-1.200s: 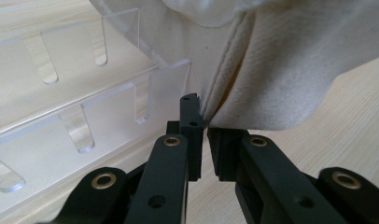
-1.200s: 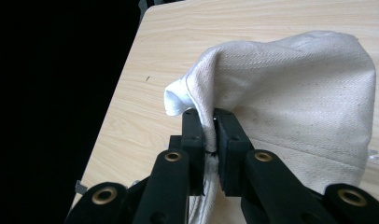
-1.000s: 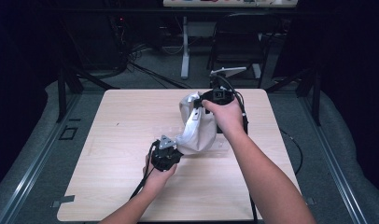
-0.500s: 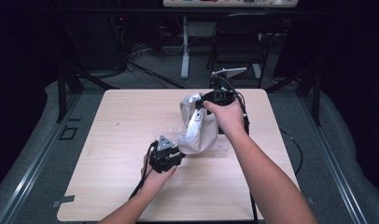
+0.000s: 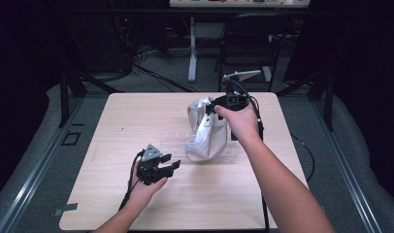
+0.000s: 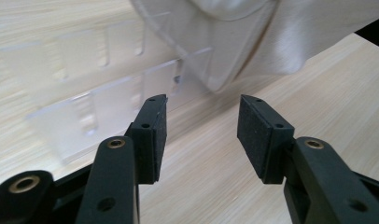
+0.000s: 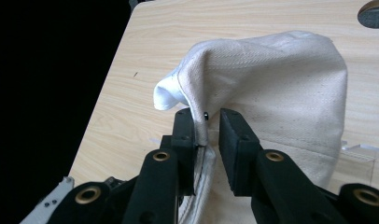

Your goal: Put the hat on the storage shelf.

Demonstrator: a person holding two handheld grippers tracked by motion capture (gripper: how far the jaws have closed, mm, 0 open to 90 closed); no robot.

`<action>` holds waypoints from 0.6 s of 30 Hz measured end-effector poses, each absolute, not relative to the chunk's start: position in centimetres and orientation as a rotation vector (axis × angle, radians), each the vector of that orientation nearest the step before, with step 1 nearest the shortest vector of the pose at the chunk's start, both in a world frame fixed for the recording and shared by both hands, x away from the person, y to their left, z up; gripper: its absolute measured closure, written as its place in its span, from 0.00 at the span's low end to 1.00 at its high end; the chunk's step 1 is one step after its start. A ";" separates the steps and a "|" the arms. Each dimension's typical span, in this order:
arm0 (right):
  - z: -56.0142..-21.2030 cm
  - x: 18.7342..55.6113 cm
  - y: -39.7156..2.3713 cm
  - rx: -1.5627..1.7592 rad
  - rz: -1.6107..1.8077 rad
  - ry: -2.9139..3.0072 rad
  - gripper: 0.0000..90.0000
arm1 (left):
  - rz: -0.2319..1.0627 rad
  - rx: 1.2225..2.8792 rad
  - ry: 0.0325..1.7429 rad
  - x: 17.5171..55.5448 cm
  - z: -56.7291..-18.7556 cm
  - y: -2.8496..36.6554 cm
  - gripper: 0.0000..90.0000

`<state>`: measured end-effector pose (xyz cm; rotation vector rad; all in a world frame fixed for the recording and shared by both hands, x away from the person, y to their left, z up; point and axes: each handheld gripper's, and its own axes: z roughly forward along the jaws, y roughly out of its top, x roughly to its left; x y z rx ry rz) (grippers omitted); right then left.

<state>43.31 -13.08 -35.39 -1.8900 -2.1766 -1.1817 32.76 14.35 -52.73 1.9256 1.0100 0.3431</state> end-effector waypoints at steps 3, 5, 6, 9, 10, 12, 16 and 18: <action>-35.3 43.1 -13.2 -1.887 -1.182 -2.179 0.79 | 0.347 1.922 1.027 32.6 -52.8 15.5 0.56; -35.2 43.0 -13.4 -1.881 -1.181 -2.180 0.75 | 0.356 1.913 1.039 32.5 -52.9 16.2 0.55; -35.2 42.9 -13.4 -1.881 -1.186 -2.183 0.73 | 0.363 1.915 1.043 32.4 -53.0 16.5 0.55; -35.0 42.6 -13.8 -1.879 -1.210 -2.190 0.70 | 0.384 1.915 1.065 32.4 -53.2 17.3 0.55; -34.9 42.5 -13.9 -1.882 -1.221 -2.183 0.70 | 0.387 1.911 1.074 32.4 -53.3 17.5 0.55; -34.7 42.2 -14.2 -1.873 -1.225 -2.200 0.69 | 0.396 1.906 1.087 32.6 -53.3 17.9 0.54; -34.4 41.6 -14.9 -1.860 -1.238 -2.221 0.67 | 0.407 1.898 1.098 32.7 -53.4 18.2 0.53; -34.4 41.2 -15.4 -1.850 -1.250 -2.220 0.67 | 0.410 1.901 1.105 32.8 -53.5 18.2 0.53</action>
